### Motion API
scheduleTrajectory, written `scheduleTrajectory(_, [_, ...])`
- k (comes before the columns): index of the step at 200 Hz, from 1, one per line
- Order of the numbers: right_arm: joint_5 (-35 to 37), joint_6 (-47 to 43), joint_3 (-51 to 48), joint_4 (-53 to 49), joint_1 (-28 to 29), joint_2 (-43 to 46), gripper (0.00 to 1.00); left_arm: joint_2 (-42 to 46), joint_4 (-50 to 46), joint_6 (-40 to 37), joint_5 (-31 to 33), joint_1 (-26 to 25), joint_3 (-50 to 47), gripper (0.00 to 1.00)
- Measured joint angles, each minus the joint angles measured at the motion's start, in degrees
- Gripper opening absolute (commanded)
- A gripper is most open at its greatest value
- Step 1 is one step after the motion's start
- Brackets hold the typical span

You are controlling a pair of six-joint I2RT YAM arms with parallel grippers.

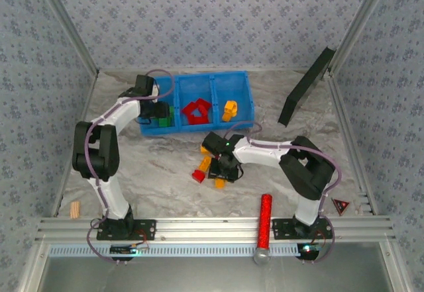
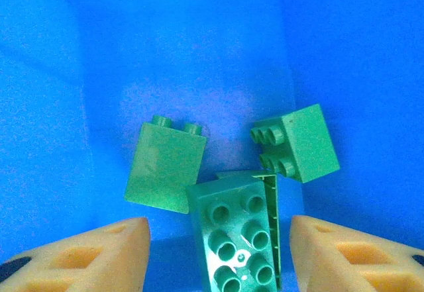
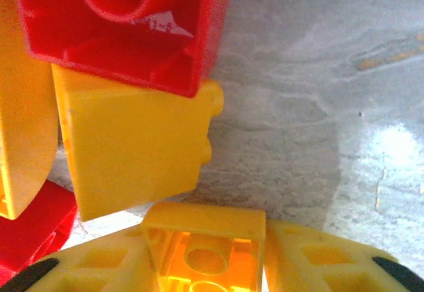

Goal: Sort the legos into containers by color
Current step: Pick up the lego from the bottom-center of the table, then place the lego in the container.

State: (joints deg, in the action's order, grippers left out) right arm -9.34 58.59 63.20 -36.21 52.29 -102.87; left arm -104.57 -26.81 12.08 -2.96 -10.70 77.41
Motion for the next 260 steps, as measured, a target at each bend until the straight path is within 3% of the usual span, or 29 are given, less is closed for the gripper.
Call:
scheduleTrajectory(71, [3.1, -10.32, 1.86, -6.91, -3.85, 2.99, 0.3, 10.12, -0.2, -1.86, -2.8, -0.61, 0.11, 0.64])
scheduleTrajectory(139, [7.78, -26.12, 23.47, -13.4, -15.5, 7.17, 0.3, 27.15, -0.74, -12.2, -2.34, -8.04, -6.99, 0.72])
scheduleTrajectory(206, [13.66, -35.12, 36.79, -11.17, -23.61, -5.66, 0.3, 44.96, -8.33, -15.47, -2.1, -18.78, -17.81, 0.78])
scheduleTrajectory(260, [14.8, -38.66, 39.93, -9.88, -25.16, -15.47, 0.33, 52.74, -11.85, -9.86, 2.91, -30.62, -25.94, 0.79])
